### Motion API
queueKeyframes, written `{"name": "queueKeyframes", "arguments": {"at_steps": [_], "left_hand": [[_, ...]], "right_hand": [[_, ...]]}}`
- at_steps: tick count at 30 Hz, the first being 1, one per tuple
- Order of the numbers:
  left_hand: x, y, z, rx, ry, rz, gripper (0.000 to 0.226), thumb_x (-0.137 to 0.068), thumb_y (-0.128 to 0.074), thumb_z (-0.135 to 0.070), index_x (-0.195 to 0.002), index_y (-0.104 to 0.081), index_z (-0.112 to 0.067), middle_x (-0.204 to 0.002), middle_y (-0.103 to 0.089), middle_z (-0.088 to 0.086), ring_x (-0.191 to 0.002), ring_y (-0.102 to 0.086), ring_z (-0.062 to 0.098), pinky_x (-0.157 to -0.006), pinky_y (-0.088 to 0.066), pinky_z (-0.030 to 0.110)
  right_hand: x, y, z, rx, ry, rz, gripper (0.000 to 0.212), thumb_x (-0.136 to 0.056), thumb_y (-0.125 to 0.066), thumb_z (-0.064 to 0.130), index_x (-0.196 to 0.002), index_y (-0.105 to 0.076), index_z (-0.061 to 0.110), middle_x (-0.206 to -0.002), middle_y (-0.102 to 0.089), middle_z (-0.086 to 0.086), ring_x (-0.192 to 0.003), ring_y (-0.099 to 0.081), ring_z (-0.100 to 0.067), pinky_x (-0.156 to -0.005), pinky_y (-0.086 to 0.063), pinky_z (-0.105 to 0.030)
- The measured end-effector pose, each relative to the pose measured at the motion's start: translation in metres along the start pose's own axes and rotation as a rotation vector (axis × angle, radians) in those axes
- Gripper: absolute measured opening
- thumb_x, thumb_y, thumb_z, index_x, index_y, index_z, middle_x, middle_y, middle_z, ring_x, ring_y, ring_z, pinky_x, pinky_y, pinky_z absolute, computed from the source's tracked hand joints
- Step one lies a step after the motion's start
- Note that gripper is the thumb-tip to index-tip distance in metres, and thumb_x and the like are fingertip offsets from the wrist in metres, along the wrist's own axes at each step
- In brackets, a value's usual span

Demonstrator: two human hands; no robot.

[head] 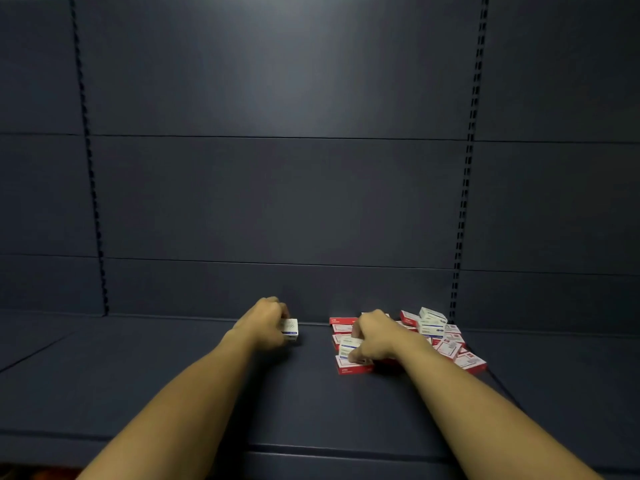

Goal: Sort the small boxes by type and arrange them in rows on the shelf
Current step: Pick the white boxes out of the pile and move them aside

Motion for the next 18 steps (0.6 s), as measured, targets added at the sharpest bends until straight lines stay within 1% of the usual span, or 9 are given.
{"name": "queueKeyframes", "arguments": {"at_steps": [3,5,6,8,11,14,18], "left_hand": [[0.004,0.004,0.007,-0.014,0.008,0.007,0.04,-0.08,-0.076,-0.034,-0.114,-0.062,-0.019,-0.114,-0.051,-0.003,-0.097,-0.05,0.013,-0.086,-0.049,0.028],[0.002,0.005,0.006,-0.006,-0.008,-0.004,0.04,-0.08,-0.077,-0.036,-0.113,-0.063,-0.02,-0.112,-0.051,-0.004,-0.095,-0.05,0.012,-0.084,-0.048,0.027],[0.001,0.006,0.004,-0.002,-0.019,-0.006,0.039,-0.081,-0.077,-0.037,-0.113,-0.063,-0.02,-0.11,-0.049,-0.005,-0.094,-0.05,0.012,-0.084,-0.047,0.027],[-0.003,0.006,-0.004,0.002,-0.047,-0.005,0.04,-0.081,-0.078,-0.038,-0.113,-0.063,-0.019,-0.108,-0.048,-0.005,-0.094,-0.05,0.012,-0.083,-0.047,0.027],[-0.011,0.005,-0.025,0.017,-0.087,-0.009,0.042,-0.079,-0.08,-0.034,-0.115,-0.063,-0.02,-0.113,-0.051,-0.004,-0.095,-0.051,0.012,-0.084,-0.048,0.027],[-0.023,0.004,-0.054,0.054,-0.142,-0.029,0.043,-0.08,-0.081,-0.032,-0.117,-0.063,-0.021,-0.116,-0.053,-0.004,-0.097,-0.052,0.011,-0.085,-0.049,0.027],[-0.035,0.001,-0.102,0.128,-0.237,-0.053,0.041,-0.083,-0.077,-0.033,-0.119,-0.063,-0.02,-0.111,-0.051,-0.007,-0.101,-0.053,0.012,-0.088,-0.052,0.031]], "right_hand": [[0.0,0.002,0.004,-0.016,-0.002,-0.016,0.033,-0.067,-0.084,0.035,-0.085,-0.068,0.013,-0.094,-0.063,-0.004,-0.079,-0.065,-0.022,-0.074,-0.059,-0.04],[0.003,0.006,0.004,-0.024,0.0,-0.051,0.031,-0.063,-0.084,0.03,-0.083,-0.066,0.016,-0.089,-0.063,-0.001,-0.077,-0.065,-0.019,-0.068,-0.057,-0.036],[0.004,0.009,0.003,-0.032,0.001,-0.071,0.032,-0.063,-0.084,0.029,-0.085,-0.065,0.018,-0.09,-0.062,0.0,-0.078,-0.064,-0.019,-0.067,-0.056,-0.034],[0.007,0.016,-0.002,-0.039,0.001,-0.123,0.037,-0.063,-0.085,0.033,-0.092,-0.065,0.022,-0.095,-0.061,0.002,-0.083,-0.062,-0.017,-0.071,-0.056,-0.034],[0.015,0.03,-0.014,-0.015,-0.009,-0.213,0.04,-0.066,-0.086,0.041,-0.094,-0.064,0.024,-0.099,-0.062,0.005,-0.086,-0.061,-0.016,-0.077,-0.056,-0.035],[0.027,0.042,-0.03,-0.002,-0.034,-0.27,0.04,-0.071,-0.083,0.043,-0.1,-0.065,0.023,-0.104,-0.062,0.005,-0.09,-0.061,-0.016,-0.078,-0.055,-0.035],[0.052,0.057,-0.061,0.037,-0.074,-0.367,0.036,-0.074,-0.08,0.041,-0.1,-0.063,0.022,-0.103,-0.054,0.005,-0.095,-0.056,-0.015,-0.076,-0.05,-0.031]]}}
Point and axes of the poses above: each hand's wrist, its own x-axis away from the middle knuckle, its own y-axis out of the back of the hand, z = x × y, the point moved 7 cm from there along -x, towards the middle knuckle
